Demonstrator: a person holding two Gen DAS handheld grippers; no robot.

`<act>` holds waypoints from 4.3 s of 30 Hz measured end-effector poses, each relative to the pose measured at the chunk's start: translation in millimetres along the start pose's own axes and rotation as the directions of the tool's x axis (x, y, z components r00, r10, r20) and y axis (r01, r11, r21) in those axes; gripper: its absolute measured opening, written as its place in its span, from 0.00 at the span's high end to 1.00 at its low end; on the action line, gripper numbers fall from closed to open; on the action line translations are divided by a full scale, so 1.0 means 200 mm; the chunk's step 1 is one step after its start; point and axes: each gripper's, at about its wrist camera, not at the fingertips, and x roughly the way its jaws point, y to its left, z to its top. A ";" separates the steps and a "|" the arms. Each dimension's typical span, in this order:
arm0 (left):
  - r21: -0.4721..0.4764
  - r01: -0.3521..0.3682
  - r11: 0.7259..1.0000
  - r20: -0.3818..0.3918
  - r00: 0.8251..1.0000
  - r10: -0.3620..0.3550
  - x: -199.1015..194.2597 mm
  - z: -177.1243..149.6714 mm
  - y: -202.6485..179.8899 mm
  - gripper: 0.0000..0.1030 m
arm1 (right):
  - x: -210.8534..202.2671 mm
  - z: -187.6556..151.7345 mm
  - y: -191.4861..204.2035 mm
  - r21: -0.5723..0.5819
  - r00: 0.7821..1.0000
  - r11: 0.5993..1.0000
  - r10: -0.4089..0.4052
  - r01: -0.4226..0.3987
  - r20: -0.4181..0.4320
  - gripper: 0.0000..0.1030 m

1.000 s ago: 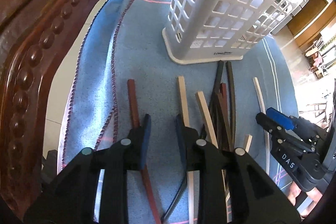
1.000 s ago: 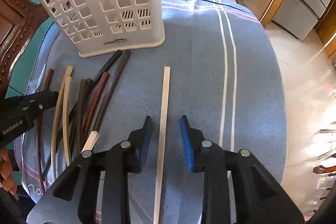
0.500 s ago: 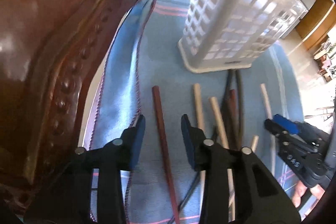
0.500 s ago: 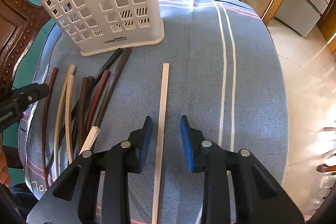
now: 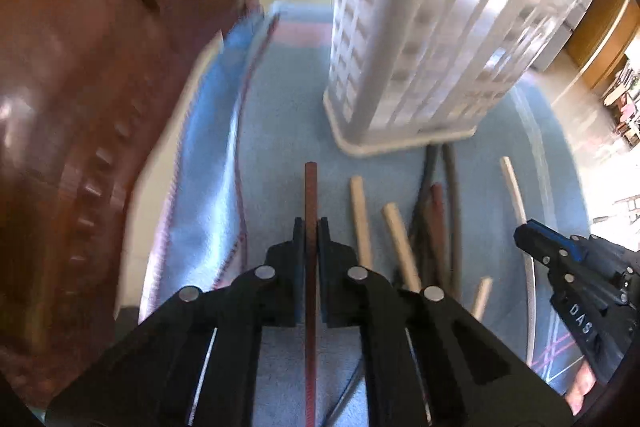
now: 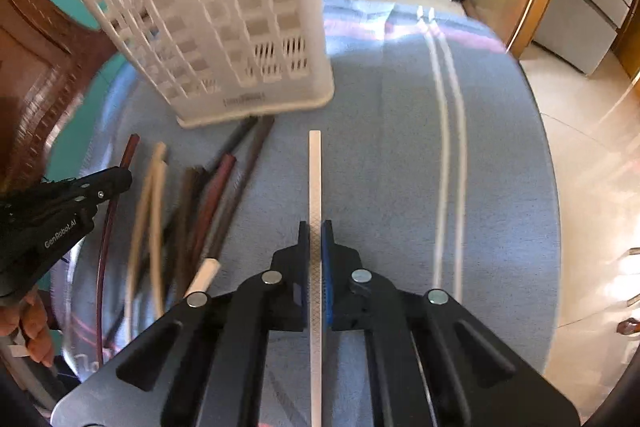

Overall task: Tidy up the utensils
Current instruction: 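Close the right tool on a white chopstick while the left tool grasps a dark brown chopstick, then lift both chopsticks into the white holder and open both tools, then move both open tools back down to the remaining chopsticks, then close the right tool on a light wooden chopstick while the left tool grasps another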

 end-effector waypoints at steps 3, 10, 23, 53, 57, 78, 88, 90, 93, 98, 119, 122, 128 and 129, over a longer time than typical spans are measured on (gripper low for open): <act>0.019 0.051 0.999 0.131 0.990 -0.053 -0.31 -0.01 -0.07 0.93 | -0.23 0.00 -0.04 0.013 0.994 0.999 0.050 -0.052 0.102 0.94; 0.070 0.120 0.990 0.473 0.870 -0.139 -1.05 0.01 -0.11 0.93 | -0.88 -0.03 -0.13 0.000 0.914 0.984 0.165 -0.177 0.372 0.94; -0.059 0.140 0.988 0.758 0.650 -0.047 -1.22 0.34 -0.15 0.93 | -1.32 0.30 -0.10 0.045 0.541 0.965 0.106 -0.259 0.835 0.94; 0.018 -0.116 0.993 0.597 0.798 0.083 -0.79 -0.08 -0.15 0.63 | -0.21 -0.12 -0.14 0.206 0.952 0.929 0.299 -0.307 0.071 0.56; 0.044 -0.161 0.986 0.614 0.783 0.100 -0.79 -0.09 -0.21 0.59 | -0.07 -0.15 -0.07 0.209 0.946 0.927 0.322 -0.311 -0.021 0.56; 0.088 -0.197 0.976 0.589 0.801 0.108 -0.75 -0.08 -0.24 0.50 | 0.03 -0.09 -0.04 0.244 0.941 0.916 0.336 -0.319 -0.033 0.93; -0.007 0.054 0.999 0.118 0.992 -0.053 -0.28 0.01 -0.06 0.46 | -0.03 -0.04 -0.18 0.213 0.991 0.969 0.117 -0.128 0.063 0.92; -0.031 0.092 0.995 0.066 0.994 -0.090 -0.22 0.01 -0.04 0.46 | -0.05 -0.04 -0.21 0.226 0.991 0.965 0.122 -0.132 0.060 0.91; -0.041 0.093 0.995 0.007 0.996 -0.092 -0.14 0.00 -0.04 0.46 | -0.06 -0.05 -0.21 0.217 0.994 0.970 0.096 -0.106 0.057 0.90; -0.042 0.013 0.999 -0.030 0.999 -0.014 -0.01 -0.03 -0.04 0.46 | -0.05 -0.08 -0.17 0.177 0.999 0.983 0.042 -0.044 0.019 0.87; 0.042 -0.053 0.998 -0.074 0.996 0.056 0.07 -0.05 -0.15 0.53 | 0.07 -0.16 0.06 -0.003 0.991 0.991 -0.132 0.132 0.001 0.71; 0.039 -0.055 0.998 -0.074 0.996 0.057 0.06 -0.05 -0.16 0.53 | 0.07 -0.17 0.06 -0.003 0.991 0.991 -0.134 0.134 0.003 0.71; 0.040 -0.054 0.998 -0.067 0.996 0.056 0.09 -0.04 -0.18 0.57 | 0.07 -0.16 0.06 -0.002 0.992 0.992 -0.129 0.129 0.008 0.73; 0.040 -0.052 0.998 -0.064 0.996 0.055 0.10 -0.04 -0.18 0.64 | 0.07 -0.16 0.06 -0.002 0.992 0.992 -0.124 0.124 0.009 0.76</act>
